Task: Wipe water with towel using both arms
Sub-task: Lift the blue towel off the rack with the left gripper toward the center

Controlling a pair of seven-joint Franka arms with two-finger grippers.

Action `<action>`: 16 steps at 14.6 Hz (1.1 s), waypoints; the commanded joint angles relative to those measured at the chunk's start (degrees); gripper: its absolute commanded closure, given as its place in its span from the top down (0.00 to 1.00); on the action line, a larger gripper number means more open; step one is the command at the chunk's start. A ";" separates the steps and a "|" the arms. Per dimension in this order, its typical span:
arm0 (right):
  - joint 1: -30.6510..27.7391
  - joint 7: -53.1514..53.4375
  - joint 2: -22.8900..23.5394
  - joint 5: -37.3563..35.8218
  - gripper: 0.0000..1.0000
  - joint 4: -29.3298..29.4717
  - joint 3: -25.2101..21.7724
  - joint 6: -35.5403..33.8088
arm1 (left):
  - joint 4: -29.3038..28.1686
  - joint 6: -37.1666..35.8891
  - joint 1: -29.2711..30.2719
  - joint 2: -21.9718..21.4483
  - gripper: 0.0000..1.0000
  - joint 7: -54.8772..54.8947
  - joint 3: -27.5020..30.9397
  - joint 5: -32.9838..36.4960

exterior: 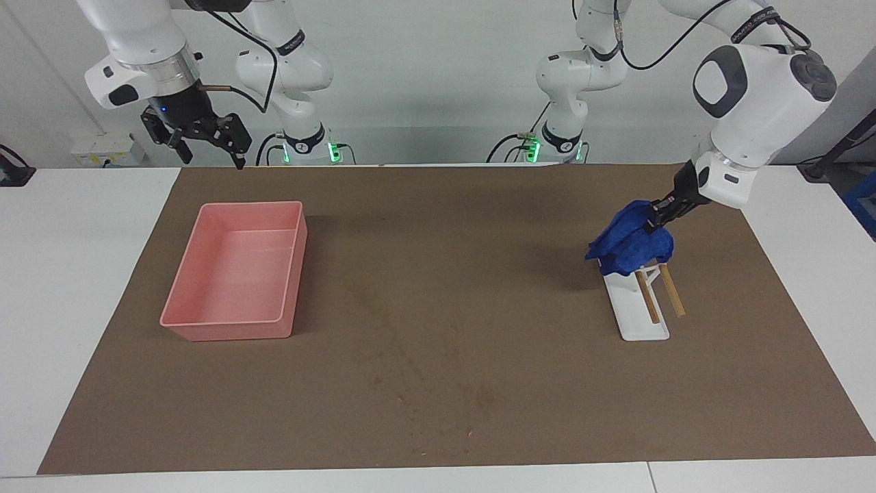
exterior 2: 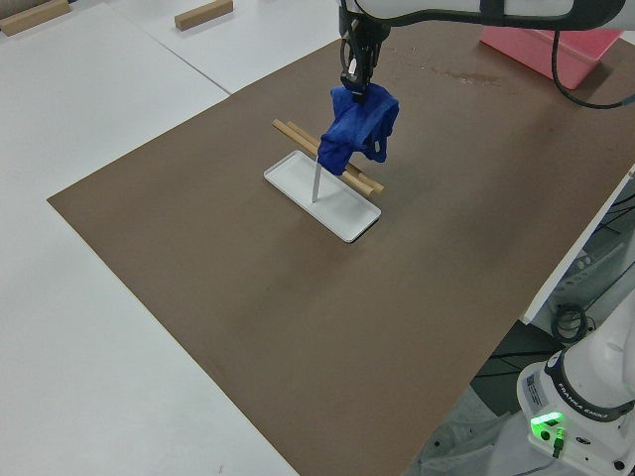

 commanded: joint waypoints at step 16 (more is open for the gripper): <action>0.04 0.85 -1.27 -0.04 1.00 -1.48 0.42 2.30 | -0.19 8.17 -7.32 -3.45 0.00 -61.56 -3.06 -34.68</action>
